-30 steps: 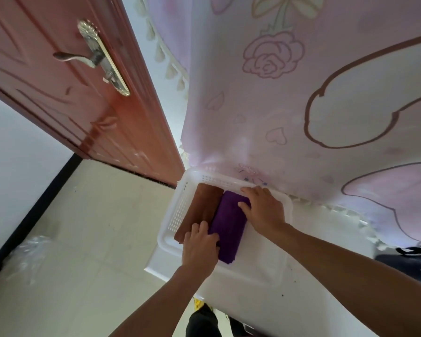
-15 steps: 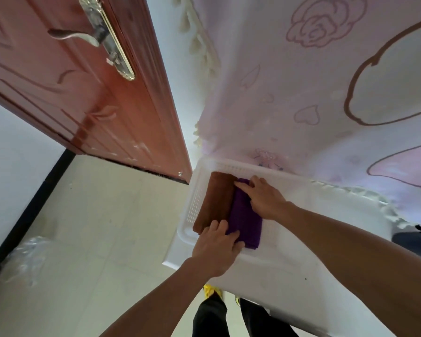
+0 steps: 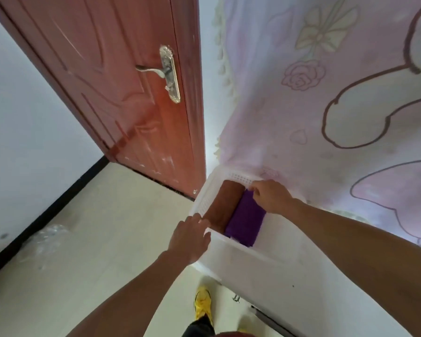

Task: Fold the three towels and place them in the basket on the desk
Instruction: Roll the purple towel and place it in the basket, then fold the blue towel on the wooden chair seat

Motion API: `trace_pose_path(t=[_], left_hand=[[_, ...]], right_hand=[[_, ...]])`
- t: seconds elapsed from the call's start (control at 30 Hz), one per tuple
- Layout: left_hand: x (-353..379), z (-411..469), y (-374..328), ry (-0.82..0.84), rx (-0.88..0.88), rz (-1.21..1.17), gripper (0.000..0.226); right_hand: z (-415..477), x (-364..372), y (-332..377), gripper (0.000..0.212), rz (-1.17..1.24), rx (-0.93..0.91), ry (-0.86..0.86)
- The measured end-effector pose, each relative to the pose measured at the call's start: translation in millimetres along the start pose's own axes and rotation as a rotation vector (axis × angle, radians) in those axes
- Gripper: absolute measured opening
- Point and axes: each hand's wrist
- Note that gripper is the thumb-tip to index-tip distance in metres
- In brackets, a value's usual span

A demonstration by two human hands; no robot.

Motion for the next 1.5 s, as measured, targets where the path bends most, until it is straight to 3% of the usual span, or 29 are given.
trace_pose_path(t=[0.13, 0.3, 0.67, 0.87, 1.07, 1.5], left_hand=[[-1, -73, 20, -0.006, -0.319, -0.065, 0.038], [15, -220, 41, 0.063, -0.648, -0.058, 0.037], [46, -580, 32, -0.145, -1.344, -0.17, 0.036], [97, -790, 0, -0.155, -1.589, -0.189, 0.034], [135, -965, -46, -0.165, -1.838, -0.259, 0.031], [232, -1187, -67, -0.332, -2.208, -0.476, 0.03]], right_hand=[[-29, 9, 56, 0.027, -0.001, -0.337, -0.054], [-94, 51, 153, 0.031, -0.127, -0.693, 0.112], [-319, 157, 413, 0.04, -0.487, -1.489, 0.272], [-507, 251, 534, 0.041, -0.563, -1.782, 0.296], [-689, 318, 604, 0.041, -0.6, -2.018, 0.364], [-953, 468, 750, 0.042, -0.738, -2.447, 0.45]])
Point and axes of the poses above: each hand's wrist, its own z-axis towards the middle knuckle, its own x-axis out of the palm, y = z × x, and after that the axes turned 2 degrees about -y, right-handed
